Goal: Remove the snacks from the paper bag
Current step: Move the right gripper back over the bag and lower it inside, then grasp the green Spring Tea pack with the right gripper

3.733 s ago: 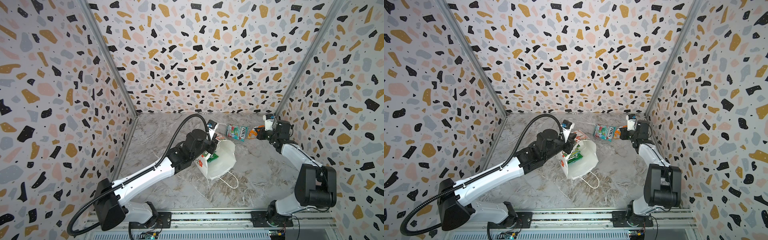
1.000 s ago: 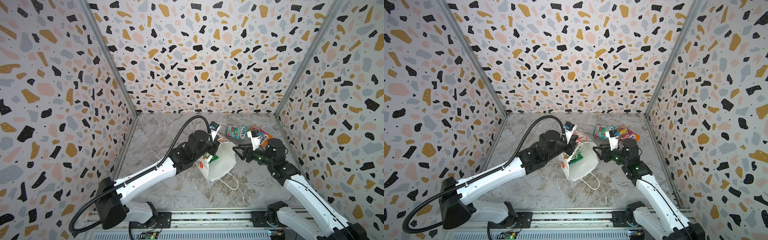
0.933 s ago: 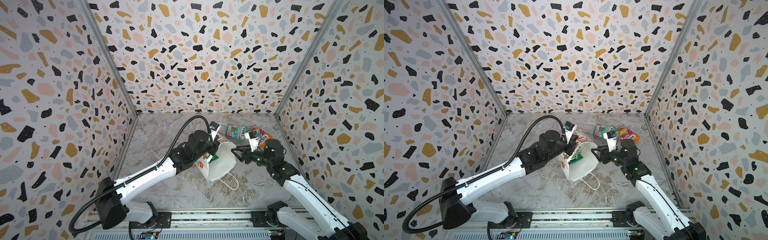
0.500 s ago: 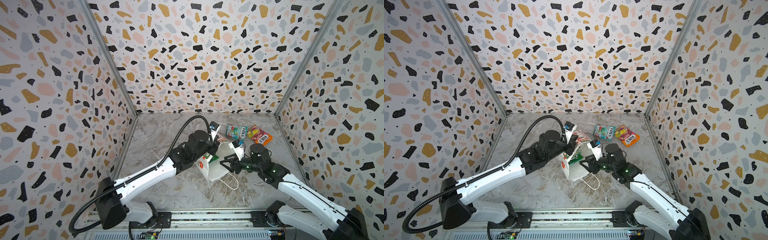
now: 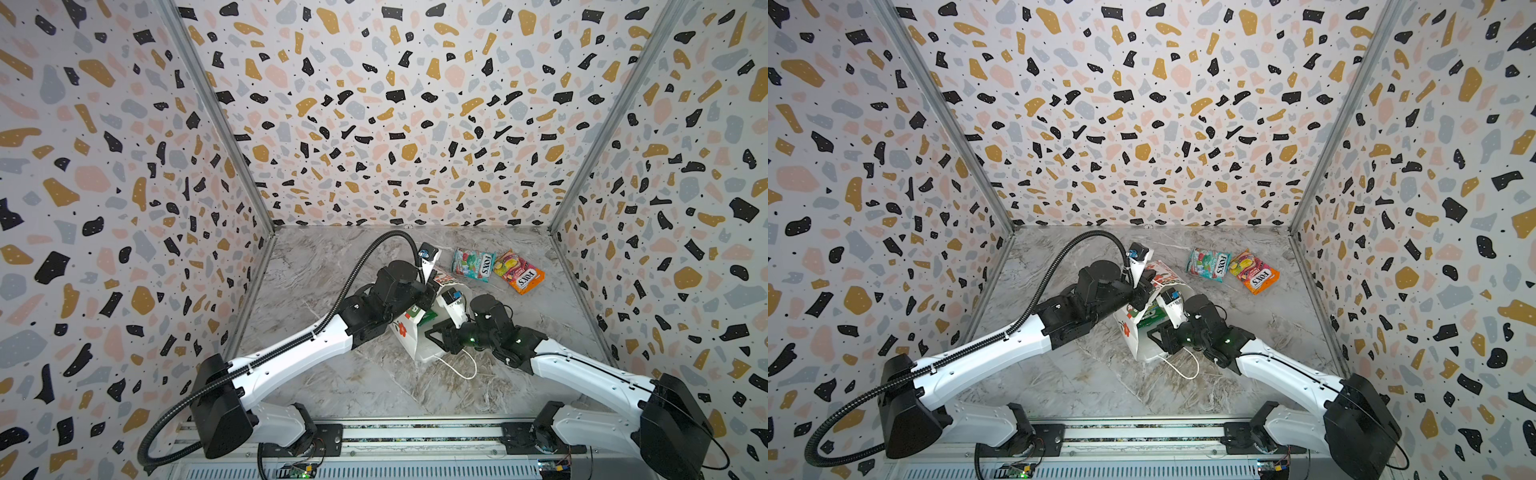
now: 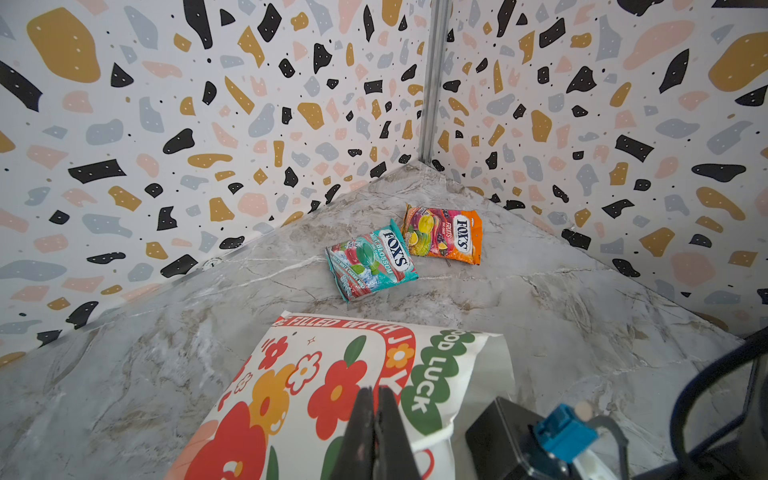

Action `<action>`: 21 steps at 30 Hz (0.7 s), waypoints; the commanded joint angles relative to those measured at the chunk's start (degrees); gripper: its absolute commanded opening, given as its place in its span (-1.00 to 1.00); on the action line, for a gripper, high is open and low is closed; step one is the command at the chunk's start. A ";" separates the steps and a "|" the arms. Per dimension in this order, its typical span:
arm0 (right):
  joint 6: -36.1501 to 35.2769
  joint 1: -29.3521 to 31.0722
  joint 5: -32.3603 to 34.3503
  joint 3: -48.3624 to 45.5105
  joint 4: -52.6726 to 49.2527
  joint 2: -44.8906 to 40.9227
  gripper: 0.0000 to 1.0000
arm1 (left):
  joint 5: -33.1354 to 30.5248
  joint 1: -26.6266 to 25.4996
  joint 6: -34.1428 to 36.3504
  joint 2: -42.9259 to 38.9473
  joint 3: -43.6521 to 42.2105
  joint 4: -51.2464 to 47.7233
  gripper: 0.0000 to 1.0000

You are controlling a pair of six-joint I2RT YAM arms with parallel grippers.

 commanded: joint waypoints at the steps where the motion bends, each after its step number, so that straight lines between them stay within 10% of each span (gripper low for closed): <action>1: 3.81 0.98 3.77 0.08 4.55 0.85 -0.20 | -1.29 -0.17 -0.25 -0.65 -0.12 1.87 -1.00; 21: 35.28 2.35 10.58 1.17 23.00 9.66 -0.33 | -0.87 -0.15 -0.46 -0.71 -0.05 1.89 -1.00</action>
